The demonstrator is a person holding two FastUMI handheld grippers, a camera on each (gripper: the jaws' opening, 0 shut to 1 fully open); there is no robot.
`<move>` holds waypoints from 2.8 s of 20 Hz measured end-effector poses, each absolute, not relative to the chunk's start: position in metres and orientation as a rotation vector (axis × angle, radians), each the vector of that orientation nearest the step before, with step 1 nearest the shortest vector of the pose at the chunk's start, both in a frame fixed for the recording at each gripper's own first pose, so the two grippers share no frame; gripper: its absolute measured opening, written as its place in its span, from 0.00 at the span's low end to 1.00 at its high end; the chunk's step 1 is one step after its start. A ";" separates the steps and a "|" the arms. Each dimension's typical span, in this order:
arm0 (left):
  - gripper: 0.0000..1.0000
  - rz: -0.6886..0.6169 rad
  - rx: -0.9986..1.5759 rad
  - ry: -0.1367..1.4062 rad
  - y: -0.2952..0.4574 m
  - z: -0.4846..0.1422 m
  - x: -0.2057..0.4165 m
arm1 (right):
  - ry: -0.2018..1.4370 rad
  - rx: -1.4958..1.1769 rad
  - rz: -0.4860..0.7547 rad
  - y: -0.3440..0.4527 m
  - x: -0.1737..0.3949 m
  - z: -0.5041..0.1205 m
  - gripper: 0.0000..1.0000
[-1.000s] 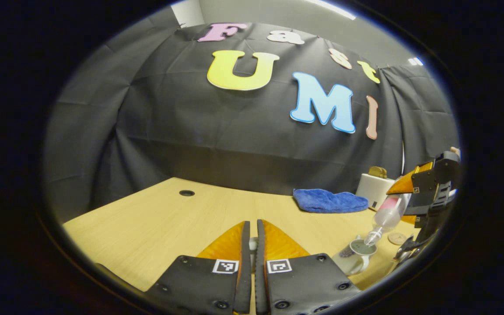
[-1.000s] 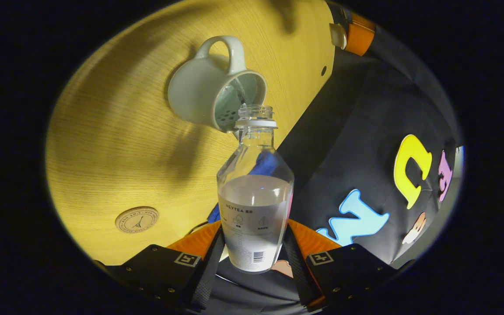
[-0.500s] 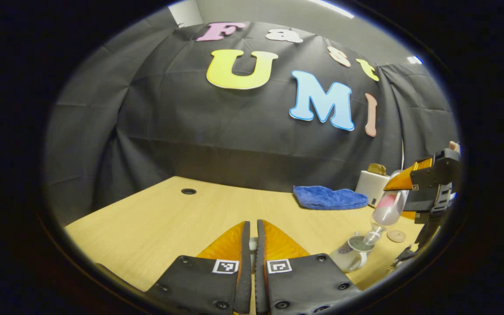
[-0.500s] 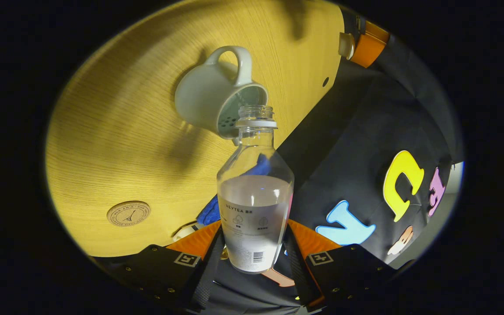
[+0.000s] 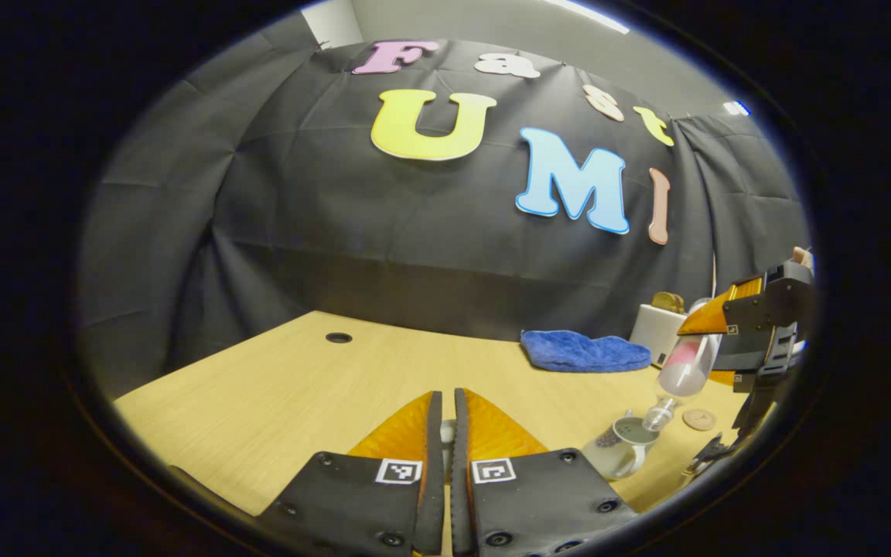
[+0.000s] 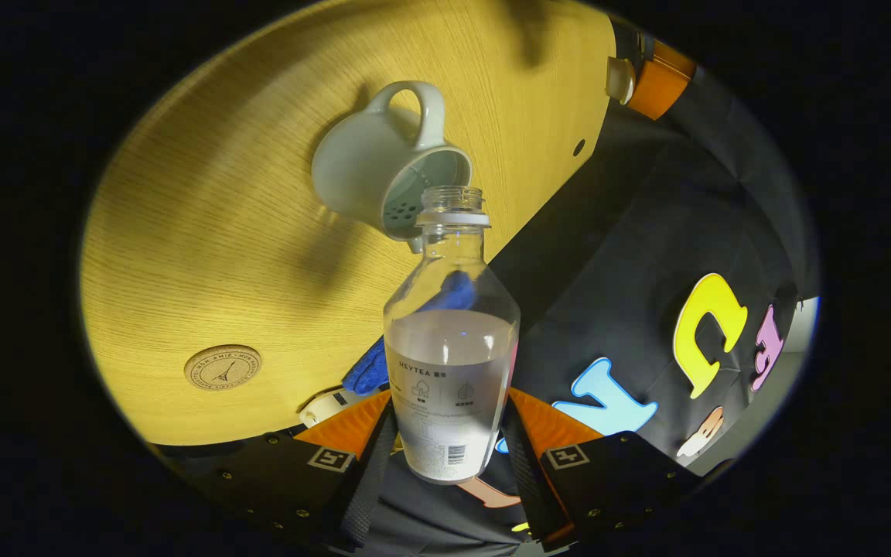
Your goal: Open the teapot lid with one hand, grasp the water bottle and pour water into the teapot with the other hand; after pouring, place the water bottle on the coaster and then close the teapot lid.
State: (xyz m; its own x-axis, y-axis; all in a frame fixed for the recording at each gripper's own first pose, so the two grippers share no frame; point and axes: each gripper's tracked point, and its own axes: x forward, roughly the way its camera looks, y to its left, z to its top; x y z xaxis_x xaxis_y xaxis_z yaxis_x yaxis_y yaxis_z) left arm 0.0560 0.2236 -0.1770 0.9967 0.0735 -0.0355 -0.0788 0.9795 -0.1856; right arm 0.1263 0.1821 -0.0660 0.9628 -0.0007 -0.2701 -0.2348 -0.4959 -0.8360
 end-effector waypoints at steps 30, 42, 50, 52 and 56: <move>0.10 0.164 -0.142 0.107 0.160 -0.133 0.053 | 0.294 -1.037 0.440 0.151 0.116 -0.133 0.75; 0.10 0.050 -0.108 0.134 0.049 -0.144 0.091 | 0.265 -0.682 0.436 0.100 0.106 -0.154 0.76; 0.10 -0.012 -0.048 0.179 0.016 -0.174 0.107 | 0.339 -0.395 0.421 0.078 0.096 -0.183 0.75; 0.10 -0.021 -0.035 0.192 0.011 -0.179 0.105 | 0.353 -0.331 0.410 0.074 0.096 -0.183 0.76; 0.10 -0.024 0.009 0.176 0.009 -0.178 0.105 | 0.353 -0.190 0.410 0.076 0.098 -0.179 0.76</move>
